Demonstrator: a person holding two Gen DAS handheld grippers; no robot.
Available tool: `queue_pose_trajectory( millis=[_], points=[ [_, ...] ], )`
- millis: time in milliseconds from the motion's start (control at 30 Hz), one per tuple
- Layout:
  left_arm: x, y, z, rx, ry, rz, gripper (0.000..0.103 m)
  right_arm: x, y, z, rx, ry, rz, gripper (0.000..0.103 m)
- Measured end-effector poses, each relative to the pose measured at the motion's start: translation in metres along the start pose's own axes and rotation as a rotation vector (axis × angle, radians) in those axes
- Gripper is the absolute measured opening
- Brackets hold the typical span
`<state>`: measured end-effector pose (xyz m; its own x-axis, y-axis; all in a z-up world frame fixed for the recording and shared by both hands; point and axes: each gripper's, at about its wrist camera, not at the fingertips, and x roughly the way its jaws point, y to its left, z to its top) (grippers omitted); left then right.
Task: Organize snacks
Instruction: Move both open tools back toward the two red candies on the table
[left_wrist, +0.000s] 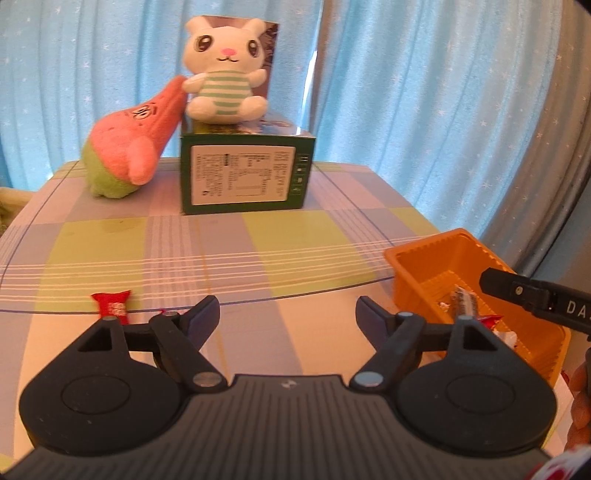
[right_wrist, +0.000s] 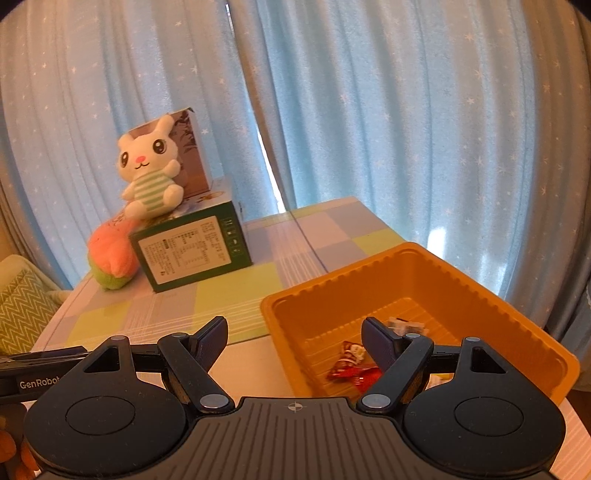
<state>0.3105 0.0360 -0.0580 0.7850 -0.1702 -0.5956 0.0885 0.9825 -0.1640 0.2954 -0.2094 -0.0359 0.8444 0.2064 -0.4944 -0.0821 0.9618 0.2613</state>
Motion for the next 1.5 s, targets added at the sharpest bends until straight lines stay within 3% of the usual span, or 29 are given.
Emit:
queue_pose_trajectory(
  millis=[633, 1133, 1300, 1400, 1500],
  points=[
    [-0.031, 0.103, -0.01, -0.084, -0.013, 0.176, 0.079, 0.04, 0.083, -0.012, -0.127, 0.053, 0.135, 0.079],
    [-0.019, 0.137, -0.017, -0.102, 0.027, 0.23, 0.079, 0.094, 0.12, -0.033, -0.208, 0.18, 0.286, 0.079],
    [-0.01, 0.151, -0.021, -0.128, 0.035, 0.245, 0.079, 0.115, 0.133, -0.046, -0.3, 0.212, 0.336, 0.079],
    [-0.006, 0.158, -0.021, -0.125, 0.04, 0.252, 0.079, 0.129, 0.141, -0.053, -0.357, 0.237, 0.371, 0.065],
    [-0.003, 0.162, -0.021, -0.114, 0.038, 0.263, 0.079, 0.146, 0.149, -0.062, -0.402, 0.266, 0.412, 0.06]
  ],
)
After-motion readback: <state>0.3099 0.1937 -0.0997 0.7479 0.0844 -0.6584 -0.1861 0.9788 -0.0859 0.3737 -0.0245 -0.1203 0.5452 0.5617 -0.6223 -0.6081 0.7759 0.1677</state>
